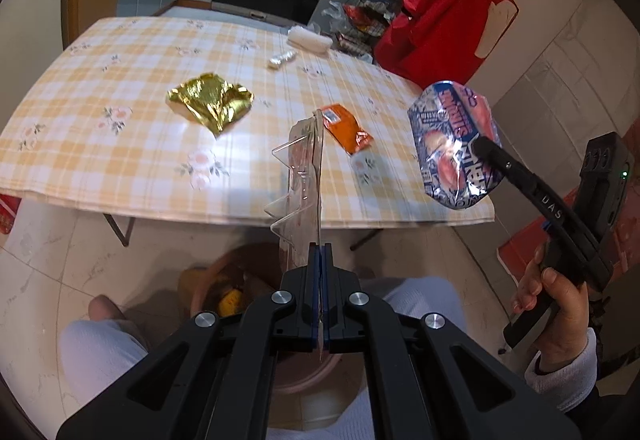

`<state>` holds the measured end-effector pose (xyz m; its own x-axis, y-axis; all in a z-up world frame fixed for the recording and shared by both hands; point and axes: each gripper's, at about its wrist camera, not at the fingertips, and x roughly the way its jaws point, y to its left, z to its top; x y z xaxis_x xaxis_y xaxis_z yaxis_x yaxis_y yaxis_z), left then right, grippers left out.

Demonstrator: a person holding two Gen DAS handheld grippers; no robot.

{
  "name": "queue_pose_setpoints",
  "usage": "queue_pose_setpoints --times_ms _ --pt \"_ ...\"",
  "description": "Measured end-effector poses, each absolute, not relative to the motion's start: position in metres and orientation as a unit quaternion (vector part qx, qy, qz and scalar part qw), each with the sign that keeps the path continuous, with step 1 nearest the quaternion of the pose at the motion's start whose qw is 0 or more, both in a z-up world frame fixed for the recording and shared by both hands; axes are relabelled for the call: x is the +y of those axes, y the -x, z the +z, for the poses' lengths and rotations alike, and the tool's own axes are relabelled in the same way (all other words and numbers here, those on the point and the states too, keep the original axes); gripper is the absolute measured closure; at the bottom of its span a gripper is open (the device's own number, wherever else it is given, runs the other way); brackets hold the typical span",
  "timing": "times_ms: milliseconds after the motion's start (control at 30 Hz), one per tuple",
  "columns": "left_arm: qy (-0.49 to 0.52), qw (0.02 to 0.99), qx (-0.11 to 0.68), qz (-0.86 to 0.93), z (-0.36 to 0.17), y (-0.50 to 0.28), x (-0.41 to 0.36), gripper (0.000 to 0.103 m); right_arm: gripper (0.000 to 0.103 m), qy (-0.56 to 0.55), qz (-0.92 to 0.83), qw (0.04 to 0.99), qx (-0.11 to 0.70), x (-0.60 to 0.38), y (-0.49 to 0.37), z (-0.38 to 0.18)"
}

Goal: Collect trash
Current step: 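Carry the paper sheet over the bin and open the left gripper, then lower the blue wrapper into the bin and open the right gripper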

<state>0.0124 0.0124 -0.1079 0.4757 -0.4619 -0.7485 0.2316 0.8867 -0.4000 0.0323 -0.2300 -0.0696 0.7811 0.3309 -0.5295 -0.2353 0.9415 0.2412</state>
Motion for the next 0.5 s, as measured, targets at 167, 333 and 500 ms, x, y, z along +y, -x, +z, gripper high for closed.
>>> queue_pose_setpoints --times_ms 167,333,500 --pt "0.123 0.843 0.479 -0.213 -0.116 -0.007 0.003 0.102 0.094 -0.081 0.152 0.941 0.291 -0.231 -0.023 -0.067" --pt "0.123 0.833 0.495 -0.214 -0.127 -0.005 -0.002 0.101 0.094 -0.078 0.151 0.942 0.290 -0.230 -0.018 -0.068" --pt "0.118 0.828 0.504 -0.214 -0.135 -0.005 -0.004 0.087 0.094 -0.080 0.153 0.939 0.297 -0.231 -0.018 -0.073"
